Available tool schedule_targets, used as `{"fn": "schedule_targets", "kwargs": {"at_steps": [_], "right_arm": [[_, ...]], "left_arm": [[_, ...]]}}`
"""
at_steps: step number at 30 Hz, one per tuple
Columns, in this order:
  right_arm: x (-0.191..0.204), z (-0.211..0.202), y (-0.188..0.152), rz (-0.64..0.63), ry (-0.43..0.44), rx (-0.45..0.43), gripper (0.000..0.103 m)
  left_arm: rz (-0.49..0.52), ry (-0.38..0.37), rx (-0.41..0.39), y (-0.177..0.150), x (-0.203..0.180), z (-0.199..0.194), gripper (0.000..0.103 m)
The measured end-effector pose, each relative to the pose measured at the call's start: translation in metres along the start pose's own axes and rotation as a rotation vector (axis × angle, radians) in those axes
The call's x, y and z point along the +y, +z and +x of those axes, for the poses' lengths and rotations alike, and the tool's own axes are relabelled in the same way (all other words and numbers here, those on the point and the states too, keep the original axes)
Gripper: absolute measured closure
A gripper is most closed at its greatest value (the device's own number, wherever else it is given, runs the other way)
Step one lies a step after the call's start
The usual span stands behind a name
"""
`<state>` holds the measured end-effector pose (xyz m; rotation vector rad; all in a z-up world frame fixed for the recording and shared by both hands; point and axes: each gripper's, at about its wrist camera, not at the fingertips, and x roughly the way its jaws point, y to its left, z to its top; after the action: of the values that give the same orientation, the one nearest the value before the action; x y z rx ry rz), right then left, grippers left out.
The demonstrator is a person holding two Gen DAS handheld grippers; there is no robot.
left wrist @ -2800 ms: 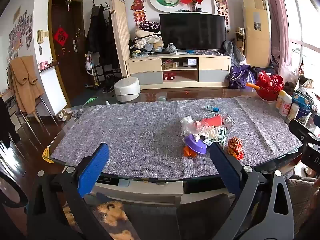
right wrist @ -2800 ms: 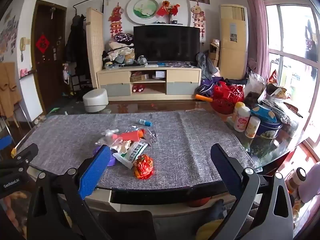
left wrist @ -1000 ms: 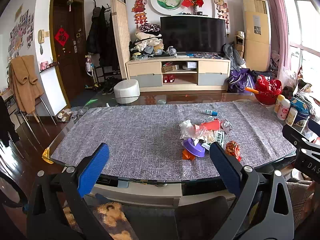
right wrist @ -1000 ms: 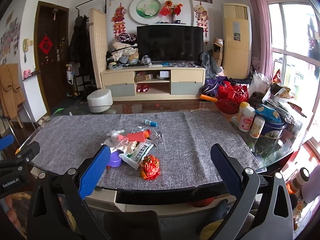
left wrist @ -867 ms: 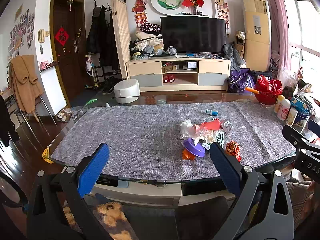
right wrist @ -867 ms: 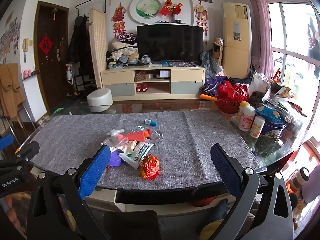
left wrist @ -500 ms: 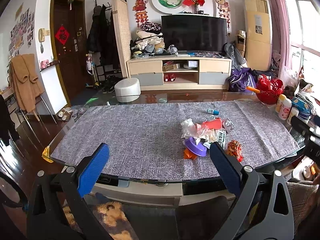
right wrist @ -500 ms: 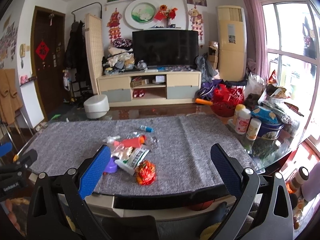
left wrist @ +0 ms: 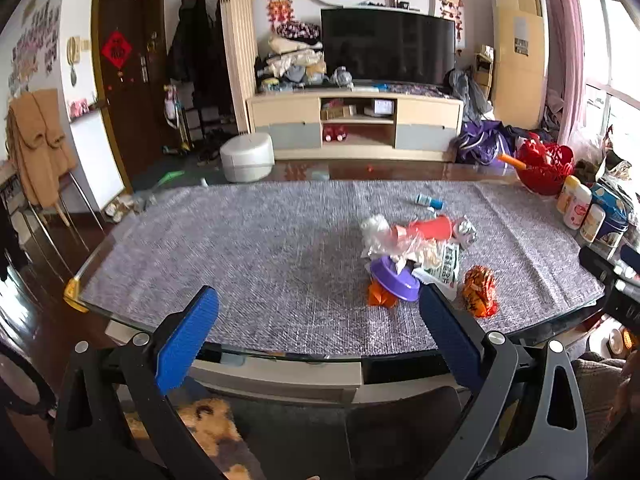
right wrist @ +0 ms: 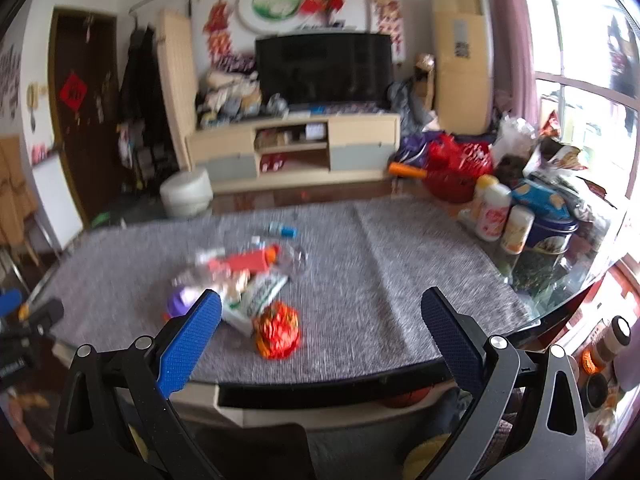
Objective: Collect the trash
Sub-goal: 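Grasp the purple plastic lid with the left tool while the right tool grasps the red-orange wrapper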
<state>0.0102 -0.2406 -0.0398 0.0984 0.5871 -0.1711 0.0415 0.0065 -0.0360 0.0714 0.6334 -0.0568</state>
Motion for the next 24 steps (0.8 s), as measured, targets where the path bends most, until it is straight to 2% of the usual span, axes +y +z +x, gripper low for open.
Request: {"fn": "schedule_targets", "kwargs": {"at_steps": [4,9,11,13,15,18,21,24], "right_arm": [[-0.001,0.026,-0.013,0.058,0.073,0.060,0.003],[0.005,0.059,-0.024,0.041,0.079,0.114,0.003],[0.007,0.074,-0.027,0.039,0.098,0.150,0.004],[0.010,0.087,-0.029,0.031,0.099,0.178,0.010],[0.014,0.099,-0.030,0.026,0.109,0.202,0.019],[0.021,0.118,-0.034,0.010,0.127,0.240,0.028],[0.026,0.133,-0.038,0.003,0.128,0.265,0.030],[0.027,0.142,-0.041,-0.003,0.125,0.280,0.031]], "left_arm": [[0.015,-0.007,0.069,-0.009,0.000,0.030,0.008],[0.039,-0.052,0.135,-0.014,-0.007,0.058,0.009],[0.047,-0.067,0.152,-0.013,-0.009,0.070,0.015],[0.060,-0.072,0.162,-0.010,-0.011,0.079,0.016],[0.064,-0.095,0.172,-0.006,-0.012,0.089,0.016],[0.076,-0.145,0.196,-0.004,-0.018,0.106,0.018],[0.089,-0.193,0.226,-0.005,-0.028,0.122,0.019],[0.110,-0.207,0.249,-0.005,-0.037,0.137,0.019]]}}
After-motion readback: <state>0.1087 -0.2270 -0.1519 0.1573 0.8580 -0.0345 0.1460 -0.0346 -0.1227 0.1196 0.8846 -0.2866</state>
